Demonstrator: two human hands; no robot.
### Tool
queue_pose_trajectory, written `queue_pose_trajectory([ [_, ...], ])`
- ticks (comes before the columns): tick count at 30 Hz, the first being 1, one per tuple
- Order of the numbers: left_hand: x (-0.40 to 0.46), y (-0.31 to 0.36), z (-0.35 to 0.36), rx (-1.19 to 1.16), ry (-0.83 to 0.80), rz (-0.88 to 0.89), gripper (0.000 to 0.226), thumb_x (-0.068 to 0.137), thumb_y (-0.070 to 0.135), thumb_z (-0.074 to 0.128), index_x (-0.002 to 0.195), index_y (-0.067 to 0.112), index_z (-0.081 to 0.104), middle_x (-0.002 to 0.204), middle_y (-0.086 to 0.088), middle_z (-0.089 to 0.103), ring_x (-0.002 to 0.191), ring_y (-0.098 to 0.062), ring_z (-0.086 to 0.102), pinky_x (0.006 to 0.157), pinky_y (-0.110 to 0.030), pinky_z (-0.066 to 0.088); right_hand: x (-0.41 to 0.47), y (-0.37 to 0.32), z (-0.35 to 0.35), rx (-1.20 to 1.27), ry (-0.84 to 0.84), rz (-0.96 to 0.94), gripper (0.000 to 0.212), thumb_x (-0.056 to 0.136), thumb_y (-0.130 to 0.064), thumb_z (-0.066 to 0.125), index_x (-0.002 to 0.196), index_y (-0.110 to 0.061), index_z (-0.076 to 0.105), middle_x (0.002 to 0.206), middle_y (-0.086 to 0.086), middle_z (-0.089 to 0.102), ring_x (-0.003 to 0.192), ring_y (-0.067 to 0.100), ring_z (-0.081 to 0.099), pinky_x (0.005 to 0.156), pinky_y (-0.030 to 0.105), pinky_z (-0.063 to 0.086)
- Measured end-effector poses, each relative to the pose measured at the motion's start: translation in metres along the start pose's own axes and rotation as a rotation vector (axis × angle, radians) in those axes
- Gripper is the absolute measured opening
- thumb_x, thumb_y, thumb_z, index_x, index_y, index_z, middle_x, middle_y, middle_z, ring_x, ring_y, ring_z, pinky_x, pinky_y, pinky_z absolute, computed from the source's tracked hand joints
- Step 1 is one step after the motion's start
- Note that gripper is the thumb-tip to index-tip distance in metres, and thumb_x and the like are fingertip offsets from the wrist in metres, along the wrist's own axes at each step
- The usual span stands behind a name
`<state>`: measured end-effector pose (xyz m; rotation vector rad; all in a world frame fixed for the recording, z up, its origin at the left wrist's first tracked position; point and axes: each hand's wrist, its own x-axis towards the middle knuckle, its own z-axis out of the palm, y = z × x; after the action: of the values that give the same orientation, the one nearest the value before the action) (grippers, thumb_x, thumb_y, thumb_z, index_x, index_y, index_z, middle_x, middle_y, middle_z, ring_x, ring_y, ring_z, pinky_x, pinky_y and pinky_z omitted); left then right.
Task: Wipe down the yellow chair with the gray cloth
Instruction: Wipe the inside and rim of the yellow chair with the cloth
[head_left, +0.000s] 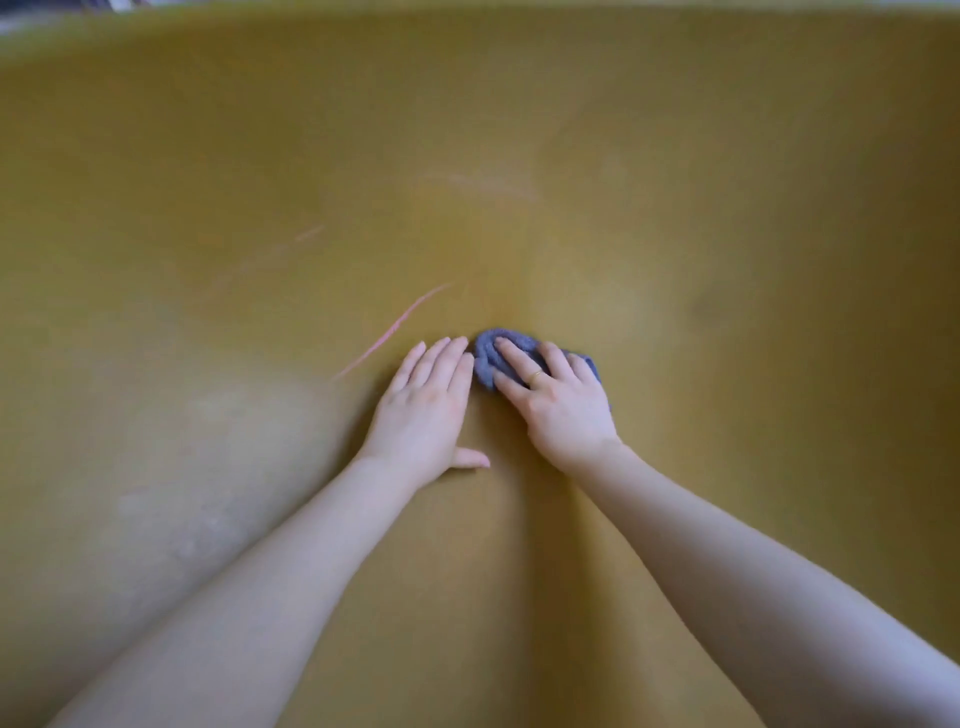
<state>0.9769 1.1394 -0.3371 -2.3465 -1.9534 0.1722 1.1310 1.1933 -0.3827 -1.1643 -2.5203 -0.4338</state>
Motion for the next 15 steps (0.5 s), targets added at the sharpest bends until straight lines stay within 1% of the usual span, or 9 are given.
queue_pose_trajectory([
  [1,0.005,-0.004,-0.006,0.029,0.084,-0.031,0.122,0.054,0.061,0.079,0.144,-0.001,0.026,0.154,-0.015,0.021,0.143,-0.025,0.022,0.116,-0.035,0.007,0.007,0.010,-0.003,-0.033,0.008,-0.017,0.047,0.079,-0.018,0.034,0.108,-0.024,0.070,0.122,0.003,0.063,0.088,0.029,0.064,0.069,0.030,0.050],
  [2,0.009,-0.011,-0.011,0.040,0.133,-0.054,0.125,0.051,0.059,0.081,0.144,-0.002,0.025,0.154,-0.017,0.020,0.142,-0.028,0.023,0.116,-0.035,0.009,0.016,0.022,-0.006,-0.074,0.029,0.000,0.047,0.079,-0.018,0.034,0.111,-0.024,0.068,0.123,0.002,0.063,0.088,0.029,0.064,0.068,0.029,0.050],
  [4,0.019,-0.027,-0.019,0.064,0.065,-0.112,0.129,0.060,0.059,0.076,0.148,0.000,0.001,0.156,-0.018,-0.006,0.146,-0.027,0.001,0.117,-0.034,0.000,0.039,0.045,-0.019,-0.118,0.100,0.121,0.048,0.079,-0.016,0.034,0.114,-0.022,0.066,0.128,0.004,0.059,0.092,0.031,0.063,0.069,0.031,0.049],
  [5,0.025,-0.034,-0.021,0.114,0.023,-0.142,0.132,0.062,0.061,0.072,0.147,0.002,-0.009,0.155,-0.017,-0.017,0.145,-0.027,-0.007,0.116,-0.035,-0.004,0.052,0.054,-0.028,-0.103,0.135,0.207,0.048,0.080,-0.014,0.035,0.119,-0.021,0.063,0.134,0.005,0.054,0.099,0.033,0.060,0.073,0.034,0.048],
  [8,0.042,-0.044,-0.021,0.296,0.006,-0.211,0.142,0.058,0.069,0.069,0.143,0.002,-0.023,0.152,-0.020,-0.024,0.144,-0.031,-0.013,0.115,-0.041,-0.008,0.084,0.066,-0.046,0.036,0.138,0.515,0.062,0.083,-0.001,0.038,0.139,-0.026,0.039,0.153,-0.004,0.025,0.122,0.033,0.037,0.090,0.037,0.035],
  [9,0.046,-0.045,-0.021,0.304,-0.001,-0.221,0.145,0.055,0.071,0.069,0.142,0.001,-0.024,0.151,-0.021,-0.024,0.144,-0.031,-0.013,0.115,-0.042,-0.009,0.090,0.063,-0.045,0.076,0.168,0.597,0.067,0.081,0.001,0.037,0.141,-0.029,0.035,0.154,-0.007,0.020,0.123,0.033,0.033,0.092,0.035,0.033],
  [10,0.049,-0.046,-0.019,0.306,-0.010,-0.224,0.147,0.054,0.073,0.069,0.141,0.000,-0.025,0.151,-0.021,-0.025,0.144,-0.031,-0.014,0.115,-0.042,-0.009,0.095,0.055,-0.041,0.109,0.216,0.640,0.070,0.078,0.003,0.035,0.141,-0.028,0.036,0.153,-0.007,0.022,0.120,0.034,0.035,0.092,0.034,0.034],
  [12,0.052,-0.049,-0.015,0.298,-0.010,-0.220,0.148,0.052,0.073,0.069,0.142,-0.001,-0.024,0.151,-0.020,-0.026,0.144,-0.029,-0.015,0.115,-0.040,-0.008,0.094,0.033,-0.025,0.133,0.305,0.592,0.068,0.073,0.002,0.032,0.134,-0.022,0.048,0.147,0.000,0.037,0.109,0.039,0.045,0.089,0.035,0.041],
  [15,0.052,-0.051,-0.013,0.244,0.004,-0.201,0.147,0.054,0.069,0.071,0.143,-0.001,-0.022,0.152,-0.018,-0.027,0.143,-0.029,-0.016,0.116,-0.038,-0.007,0.069,-0.003,0.005,0.093,0.264,0.319,0.053,0.074,-0.008,0.034,0.117,-0.018,0.064,0.133,0.008,0.055,0.095,0.039,0.055,0.081,0.035,0.048],
])
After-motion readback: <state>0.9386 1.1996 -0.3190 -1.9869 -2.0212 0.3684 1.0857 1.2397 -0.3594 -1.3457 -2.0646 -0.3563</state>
